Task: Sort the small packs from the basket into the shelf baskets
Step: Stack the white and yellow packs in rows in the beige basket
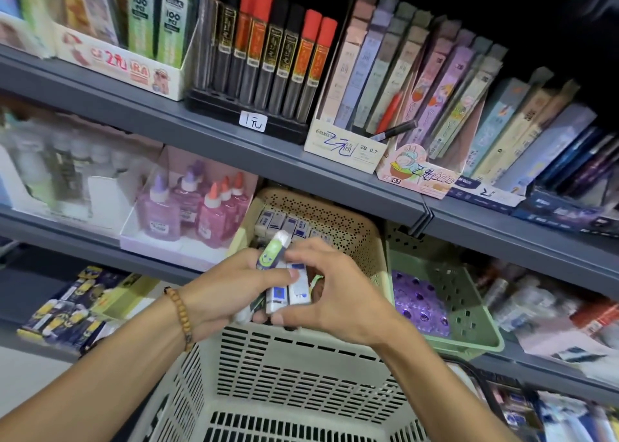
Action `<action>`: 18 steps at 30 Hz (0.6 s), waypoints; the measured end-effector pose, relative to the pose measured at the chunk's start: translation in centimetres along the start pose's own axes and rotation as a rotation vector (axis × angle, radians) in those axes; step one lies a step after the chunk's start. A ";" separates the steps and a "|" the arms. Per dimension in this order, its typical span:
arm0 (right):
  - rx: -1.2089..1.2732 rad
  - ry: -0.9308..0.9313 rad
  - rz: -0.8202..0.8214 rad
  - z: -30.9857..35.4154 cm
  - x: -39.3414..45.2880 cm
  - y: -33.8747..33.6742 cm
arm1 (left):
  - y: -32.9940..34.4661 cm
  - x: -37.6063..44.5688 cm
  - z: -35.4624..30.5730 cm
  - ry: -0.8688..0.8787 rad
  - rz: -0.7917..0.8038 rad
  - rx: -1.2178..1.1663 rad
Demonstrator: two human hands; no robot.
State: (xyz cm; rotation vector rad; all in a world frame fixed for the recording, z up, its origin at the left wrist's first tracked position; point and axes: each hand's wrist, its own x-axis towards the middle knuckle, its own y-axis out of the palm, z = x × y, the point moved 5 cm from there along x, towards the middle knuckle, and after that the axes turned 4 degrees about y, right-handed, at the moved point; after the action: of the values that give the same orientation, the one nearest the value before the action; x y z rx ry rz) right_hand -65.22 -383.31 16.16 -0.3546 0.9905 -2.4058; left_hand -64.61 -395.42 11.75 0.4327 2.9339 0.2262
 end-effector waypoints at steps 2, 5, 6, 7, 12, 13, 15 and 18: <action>-0.047 -0.027 -0.028 -0.2 0.1 0.1 | 0.0 0.1 0.1 -0.003 0.001 -0.022; -0.025 0.020 -0.120 -1.5 0.4 -0.7 | -0.3 0.3 0.3 0.007 -0.057 -0.065; 0.011 0.064 -0.155 -2.4 0.7 -1.2 | -0.6 0.3 0.3 0.011 -0.102 -0.055; 0.044 0.122 -0.189 -3.6 1.1 -1.9 | -1.0 0.4 0.3 0.016 -0.152 -0.036; -0.059 0.437 -0.258 -9.9 3.7 -4.2 | -2.7 0.1 0.3 0.014 -0.254 0.015; -0.080 0.483 -0.245 -10.8 4.5 -4.3 | -3.0 0.0 0.4 0.006 -0.253 0.017; -0.143 0.537 -0.217 -12.2 6.1 -4.4 | -3.2 -0.2 0.5 -0.011 -0.254 0.019; -0.208 0.553 -0.129 -13.7 8.4 -4.0 | -3.6 -0.2 0.9 -0.050 -0.262 0.015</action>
State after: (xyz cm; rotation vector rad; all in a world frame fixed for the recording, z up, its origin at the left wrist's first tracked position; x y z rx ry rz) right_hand -79.40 -377.54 9.82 0.2014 1.5009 -2.5805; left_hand -65.22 -398.74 10.28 0.0523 2.9042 0.1565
